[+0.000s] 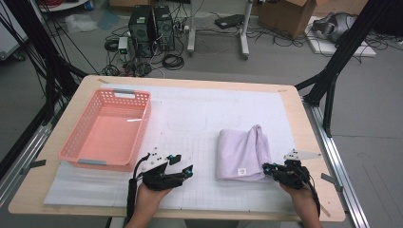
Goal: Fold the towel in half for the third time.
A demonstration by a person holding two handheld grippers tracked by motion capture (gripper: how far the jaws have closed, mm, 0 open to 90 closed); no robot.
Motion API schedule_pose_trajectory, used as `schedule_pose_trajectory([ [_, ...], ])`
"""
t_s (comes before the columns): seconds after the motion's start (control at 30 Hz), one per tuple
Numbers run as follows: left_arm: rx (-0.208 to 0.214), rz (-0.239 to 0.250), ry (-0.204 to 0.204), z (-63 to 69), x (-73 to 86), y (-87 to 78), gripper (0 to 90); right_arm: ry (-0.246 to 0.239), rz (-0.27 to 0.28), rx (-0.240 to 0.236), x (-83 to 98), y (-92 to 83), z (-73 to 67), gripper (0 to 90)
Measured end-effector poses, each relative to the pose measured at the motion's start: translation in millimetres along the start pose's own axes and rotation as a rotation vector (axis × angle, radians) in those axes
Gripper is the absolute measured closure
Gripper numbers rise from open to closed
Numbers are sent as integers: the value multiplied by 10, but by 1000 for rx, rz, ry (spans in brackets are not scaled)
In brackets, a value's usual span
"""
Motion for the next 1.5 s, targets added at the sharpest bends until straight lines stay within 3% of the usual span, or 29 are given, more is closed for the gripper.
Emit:
schedule_pose_trajectory([
  [0.17, -14, 8, -12, -48, 2, -42, 383, -1, -26, 97, 44, -190, 75, 826],
  [0.23, -16, 8, -15, -52, 5, -42, 383, 12, -41, 92, 77, -216, 80, 736],
  [0.27, -13, 4, -12, -51, 9, -38, 383, 6, -23, 107, 67, -232, 86, 704],
  [0.4, -12, -4, -6, -39, 21, -21, 383, 15, 61, 64, -53, -290, 0, 658],
  [0.53, -10, -7, -5, -42, 29, -14, 383, 16, 45, 48, -65, -153, -64, 620],
  [0.6, -12, -9, -7, -47, 36, -15, 383, 33, 21, 56, -33, -61, -45, 688],
  [0.63, -14, -10, -8, -48, 40, -15, 383, 35, 1, 59, -12, -35, -35, 806],
  [0.67, -13, -10, -9, -49, 43, -14, 383, 21, -17, 64, 4, -20, -24, 868],
  [0.8, -18, -7, -10, -62, 42, -26, 383, 39, -25, 142, 9, -149, 60, 872],
  [0.83, -18, -4, -12, -62, 41, -26, 383, 62, -34, 144, 28, -184, 77, 821],
  [0.87, -18, -5, -12, -64, 41, -26, 383, 74, -38, 150, 40, -196, 92, 688],
  [0.9, -19, -7, -12, -65, 42, -25, 383, 77, -17, 169, 38, -213, 119, 659],
  [1.0, -17, -9, -11, -62, 44, -20, 383, 59, 57, 138, -44, -259, 60, 696],
  [1.07, -17, -11, -10, -64, 47, -15, 383, 46, 87, 83, -119, -236, -19, 742],
  [1.13, -17, -11, -12, -65, 49, -10, 383, 35, 64, 73, -128, -140, -49, 731],
  [1.2, -15, -12, -13, -63, 52, -9, 383, 57, 30, 76, -107, -24, -33, 680],
  [1.27, -15, -13, -13, -63, 56, -9, 383, 75, -12, 70, -59, 99, -7, 724],
  [1.3, -16, -14, -13, -65, 58, -9, 383, 79, -13, 59, -52, 120, -15, 791],
  [1.33, -17, -16, -13, -68, 61, -10, 383, 70, -8, 52, -61, 109, -21, 840],
  [1.5, -21, -11, -20, -88, 56, -25, 384, 84, 53, 94, -97, -174, 18, 855],
])
Point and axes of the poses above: each handheld gripper's, and its own axes: y roughly forward along the jaws, x roughly out of its underside, z roughly to its right, the point moved 8 cm from there along y, roughly forward along the jaws, and after that the axes turned 2 degrees about -z, right-handed, at the moved point
